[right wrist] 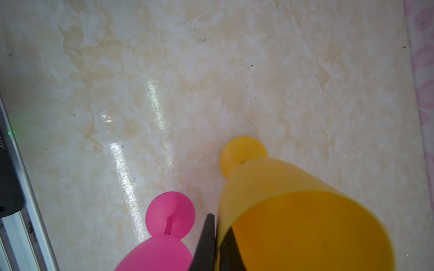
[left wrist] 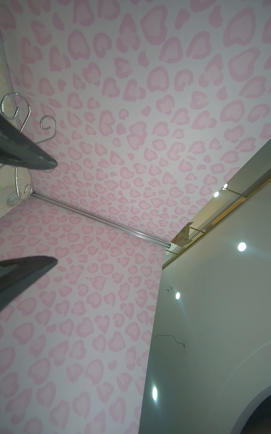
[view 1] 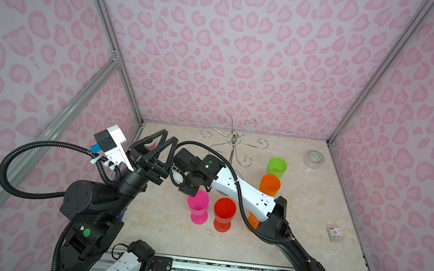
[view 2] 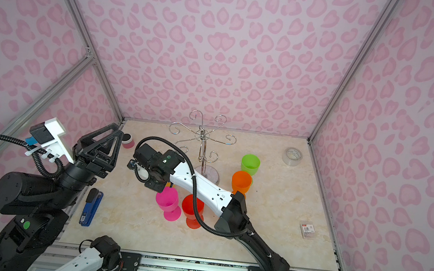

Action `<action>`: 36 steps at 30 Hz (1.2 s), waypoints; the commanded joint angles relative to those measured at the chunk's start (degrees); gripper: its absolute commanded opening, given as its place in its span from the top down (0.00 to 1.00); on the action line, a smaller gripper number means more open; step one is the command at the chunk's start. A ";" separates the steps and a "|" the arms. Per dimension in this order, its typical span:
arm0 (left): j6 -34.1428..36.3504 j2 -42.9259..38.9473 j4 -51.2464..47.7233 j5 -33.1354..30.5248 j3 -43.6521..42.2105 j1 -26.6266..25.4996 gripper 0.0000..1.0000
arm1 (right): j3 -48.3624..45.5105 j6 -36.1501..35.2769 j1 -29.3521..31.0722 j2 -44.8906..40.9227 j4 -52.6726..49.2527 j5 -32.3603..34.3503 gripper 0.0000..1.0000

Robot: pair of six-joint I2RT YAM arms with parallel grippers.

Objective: Take the wine glass off the wine glass rack
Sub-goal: 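Carry the yellow glass beside the magenta glass with the right gripper while the left retracts, then lower the yellow glass upright onto the table and open the right gripper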

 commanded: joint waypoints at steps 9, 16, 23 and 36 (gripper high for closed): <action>-0.21 -0.47 2.13 0.56 -0.30 0.04 0.40 | 1.06 1.55 -0.82 1.73 -0.58 0.36 1.00; -0.11 -0.31 2.13 0.73 -0.30 0.08 0.40 | 1.22 2.04 -1.28 2.09 -0.97 0.27 1.00; -0.10 0.00 2.22 0.84 -0.13 0.04 0.40 | 1.31 2.15 -1.54 2.31 -0.95 -0.24 0.96; -0.28 0.39 2.37 1.15 -0.12 0.06 0.40 | 1.26 2.50 -2.06 2.46 -1.52 -0.57 0.87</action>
